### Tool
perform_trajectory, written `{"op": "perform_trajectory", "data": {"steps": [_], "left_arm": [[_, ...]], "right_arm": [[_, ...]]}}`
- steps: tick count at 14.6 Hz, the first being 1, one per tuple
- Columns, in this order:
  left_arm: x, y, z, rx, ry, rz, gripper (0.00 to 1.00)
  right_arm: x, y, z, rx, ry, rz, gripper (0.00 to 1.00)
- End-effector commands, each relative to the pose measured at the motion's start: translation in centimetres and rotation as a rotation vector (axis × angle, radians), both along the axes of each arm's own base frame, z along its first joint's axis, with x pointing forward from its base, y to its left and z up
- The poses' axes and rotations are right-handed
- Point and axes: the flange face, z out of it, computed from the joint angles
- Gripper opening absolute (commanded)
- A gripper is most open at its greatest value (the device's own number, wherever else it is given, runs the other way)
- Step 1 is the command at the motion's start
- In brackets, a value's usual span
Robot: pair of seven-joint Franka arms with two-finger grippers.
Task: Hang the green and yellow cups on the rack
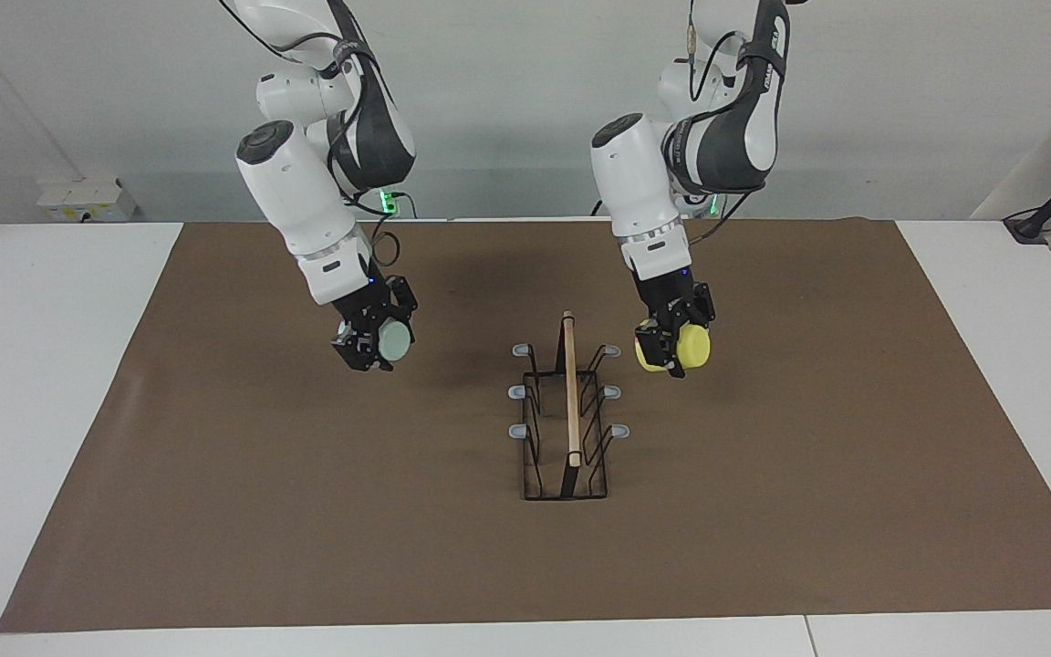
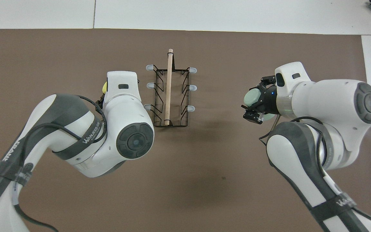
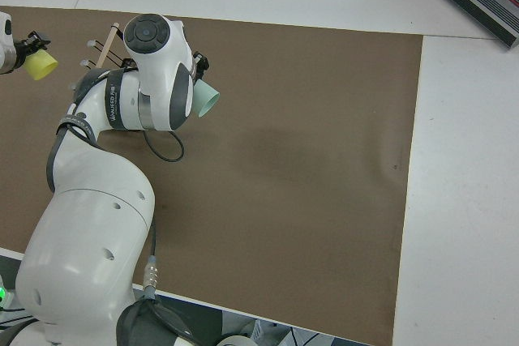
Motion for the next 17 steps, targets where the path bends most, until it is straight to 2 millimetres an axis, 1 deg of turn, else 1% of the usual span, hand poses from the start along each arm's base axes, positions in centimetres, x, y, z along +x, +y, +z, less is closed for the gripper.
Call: {"op": "perform_trajectory", "data": {"steps": [1, 3, 4, 5, 6, 7, 8, 9, 12, 13, 14, 16, 17], "left_arm": [[-1.1, -2.0, -1.4, 0.032, -0.027, 0.015, 0.00], [-2.4, -3.7, -1.8, 0.037, -0.025, -0.016, 0.00], [-2.7, -3.8, -2.1, 0.041, -0.019, -0.018, 0.00], [-3.4, -4.6, -2.0, 0.048, -0.018, -0.027, 0.00], [-4.0, -5.1, -2.1, 0.053, -0.014, -0.033, 0.00], [-4.3, -5.4, -2.1, 0.056, -0.013, -0.028, 0.35], [-4.4, -5.3, -2.0, 0.060, -0.012, -0.019, 0.90], [-4.6, -5.6, -1.9, 0.058, -0.012, -0.021, 1.00], [-4.7, -5.8, -1.7, 0.042, 0.017, 0.002, 1.00], [-4.5, -5.9, -1.2, 0.029, 0.017, 0.010, 1.00], [-4.2, -5.9, -0.2, 0.015, 0.017, 0.014, 1.00], [-3.5, -5.0, 1.0, 0.041, 0.060, -0.031, 1.00], [-3.1, -4.0, 2.1, 0.054, 0.087, -0.068, 1.00]], "right_arm": [[-1.2, -1.2, 2.5, 0.114, -0.058, 0.041, 0.00], [-1.4, -3.1, 2.5, 0.206, -0.099, 0.055, 0.00], [-1.5, -3.3, 2.7, 0.251, -0.134, 0.081, 0.00], [-1.7, -4.3, 2.4, 0.283, -0.156, 0.093, 0.00], [-2.1, -5.3, 2.6, 0.327, -0.170, 0.108, 0.00], [-2.4, -5.9, 2.4, 0.377, -0.177, 0.130, 0.00], [-2.8, -6.9, 2.6, 0.422, -0.207, 0.137, 0.00], [-3.2, -7.3, 2.4, 0.466, -0.225, 0.141, 0.00], [-4.6, -7.7, 2.4, 0.570, -0.285, 0.124, 0.00], [-4.8, -7.6, 2.2, 0.602, -0.299, 0.111, 0.00], [-5.0, -7.6, 1.9, 0.627, -0.320, 0.105, 0.00], [-5.3, -7.3, 1.2, 0.676, -0.371, 0.115, 0.00], [-5.3, -7.0, 0.4, 0.730, -0.386, 0.122, 0.00]]}}
